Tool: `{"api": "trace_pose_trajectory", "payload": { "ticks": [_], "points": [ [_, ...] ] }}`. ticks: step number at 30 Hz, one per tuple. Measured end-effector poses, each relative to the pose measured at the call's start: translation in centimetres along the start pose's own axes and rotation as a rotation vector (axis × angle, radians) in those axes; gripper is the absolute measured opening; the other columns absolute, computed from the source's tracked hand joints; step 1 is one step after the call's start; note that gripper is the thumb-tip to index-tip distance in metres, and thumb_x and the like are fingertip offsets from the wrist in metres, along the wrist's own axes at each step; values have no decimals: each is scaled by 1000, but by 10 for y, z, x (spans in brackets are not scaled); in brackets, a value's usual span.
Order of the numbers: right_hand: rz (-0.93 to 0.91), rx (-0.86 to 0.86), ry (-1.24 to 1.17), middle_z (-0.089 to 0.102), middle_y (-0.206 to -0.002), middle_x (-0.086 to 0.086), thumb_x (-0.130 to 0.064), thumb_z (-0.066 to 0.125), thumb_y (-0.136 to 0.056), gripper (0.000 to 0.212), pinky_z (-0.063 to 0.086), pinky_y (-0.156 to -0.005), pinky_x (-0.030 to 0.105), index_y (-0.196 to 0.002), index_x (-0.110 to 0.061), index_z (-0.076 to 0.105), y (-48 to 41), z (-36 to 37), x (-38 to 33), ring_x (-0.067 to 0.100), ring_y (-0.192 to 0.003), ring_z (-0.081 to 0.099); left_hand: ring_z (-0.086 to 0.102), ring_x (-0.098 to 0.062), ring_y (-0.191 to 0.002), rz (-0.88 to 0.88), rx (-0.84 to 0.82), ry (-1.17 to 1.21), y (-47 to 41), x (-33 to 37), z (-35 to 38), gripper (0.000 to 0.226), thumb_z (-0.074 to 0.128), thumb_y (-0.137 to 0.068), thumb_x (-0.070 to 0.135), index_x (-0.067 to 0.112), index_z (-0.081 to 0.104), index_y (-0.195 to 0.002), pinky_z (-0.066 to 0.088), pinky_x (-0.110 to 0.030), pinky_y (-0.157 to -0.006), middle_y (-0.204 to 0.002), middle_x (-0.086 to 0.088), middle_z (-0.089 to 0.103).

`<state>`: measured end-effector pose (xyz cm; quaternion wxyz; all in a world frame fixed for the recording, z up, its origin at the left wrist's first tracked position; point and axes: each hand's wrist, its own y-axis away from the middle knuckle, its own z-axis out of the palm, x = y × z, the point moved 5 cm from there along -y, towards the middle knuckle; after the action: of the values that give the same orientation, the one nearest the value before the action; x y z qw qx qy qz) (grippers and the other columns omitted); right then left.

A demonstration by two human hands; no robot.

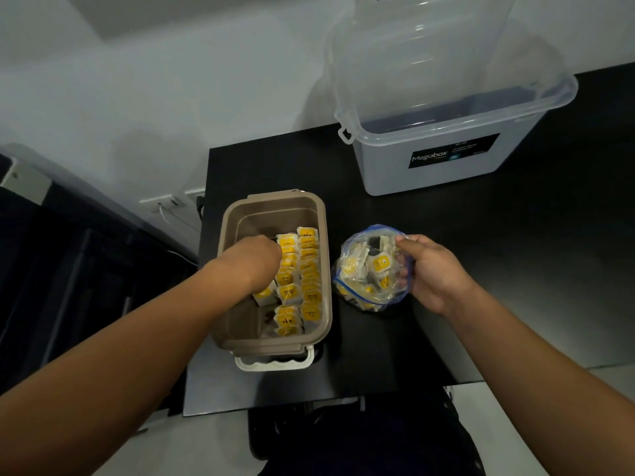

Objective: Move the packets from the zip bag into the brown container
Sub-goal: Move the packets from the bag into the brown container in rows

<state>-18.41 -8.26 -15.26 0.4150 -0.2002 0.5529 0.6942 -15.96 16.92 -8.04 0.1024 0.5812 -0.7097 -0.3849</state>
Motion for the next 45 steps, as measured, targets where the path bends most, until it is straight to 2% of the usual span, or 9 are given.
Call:
{"api": "trace_pose_trajectory", "payload": {
  "ticks": [5, 10, 15, 20, 23, 26, 31, 35, 45],
  "points": [
    [-10, -3, 12, 77, -81, 6, -16, 55, -106, 9, 62, -75, 42, -106, -12, 63, 1, 1, 3, 20, -72, 74, 67, -30, -108, -22, -84, -18, 5, 4, 1, 34, 70, -83, -2, -2, 66, -117, 52, -34, -90, -118, -17, 68],
    [-4, -13, 29, 76, -88, 11, -17, 56, -106, 9, 58, -91, 56, -107, -11, 64, 0, 0, 2, 30, -83, 73, 57, -18, -67, -33, -59, 12, 13, -1, -10, 21, 74, -81, 4, 7, 69, -101, 49, -30, -70, -70, -5, 55],
    [14, -51, 22, 77, -75, 3, -16, 55, -106, 8, 61, -67, 42, -107, -11, 61, 4, -1, -1, 19, -70, 76, 66, -14, -87, -19, 229, 320, 36, -17, -46, 6, 69, -91, 22, 21, 73, -95, 56, -32, -85, -92, 2, 69],
    [66, -86, 27, 80, -97, 14, -17, 55, -106, 15, 63, -67, 43, -116, -7, 61, 9, -6, -2, 29, -87, 79, 62, 3, -76, 79, 442, 749, 72, 12, -84, 6, 76, -87, 30, 32, 71, -90, 49, -13, -70, -82, 14, 67],
    [96, -97, 36, 79, -105, 16, -16, 56, -106, 16, 63, -70, 42, -117, -7, 62, 11, -10, -3, 30, -92, 79, 64, 3, -78, 121, 412, 870, 66, 58, -81, 9, 74, -90, 25, 28, 73, -98, 48, -8, -66, -86, 12, 69],
    [105, -106, 51, 80, -92, 13, -15, 56, -105, 10, 62, -67, 38, -108, -9, 64, 9, -13, -2, 26, -80, 78, 69, -13, -91, 122, 394, 863, 40, 102, -68, 13, 71, -90, 23, 25, 77, -102, 57, -32, -89, -98, 3, 74],
    [138, -128, 103, 80, -89, 12, -16, 56, -106, 10, 59, -71, 42, -107, -10, 63, 6, -19, -6, 25, -80, 78, 67, -27, -103, 38, 351, 776, -1, 142, -42, 23, 59, -95, 18, 21, 74, -112, 55, -36, -88, -109, -6, 71],
    [162, -141, 155, 80, -88, 13, -16, 57, -106, 9, 60, -72, 44, -108, -8, 62, 1, -23, -11, 26, -80, 79, 66, -23, -107, -57, 295, 881, -17, 144, -30, 34, 63, -94, 26, 31, 66, -128, 56, -36, -91, -119, -3, 68],
    [187, -135, 266, 80, -82, 9, -16, 58, -105, 10, 59, -65, 39, -110, -10, 64, -11, -33, -16, 23, -75, 79, 66, -16, -103, -103, 380, 918, -24, 155, -20, 35, 76, -84, 28, 35, 68, -118, 57, -37, -89, -114, 5, 69]
  ]
}}
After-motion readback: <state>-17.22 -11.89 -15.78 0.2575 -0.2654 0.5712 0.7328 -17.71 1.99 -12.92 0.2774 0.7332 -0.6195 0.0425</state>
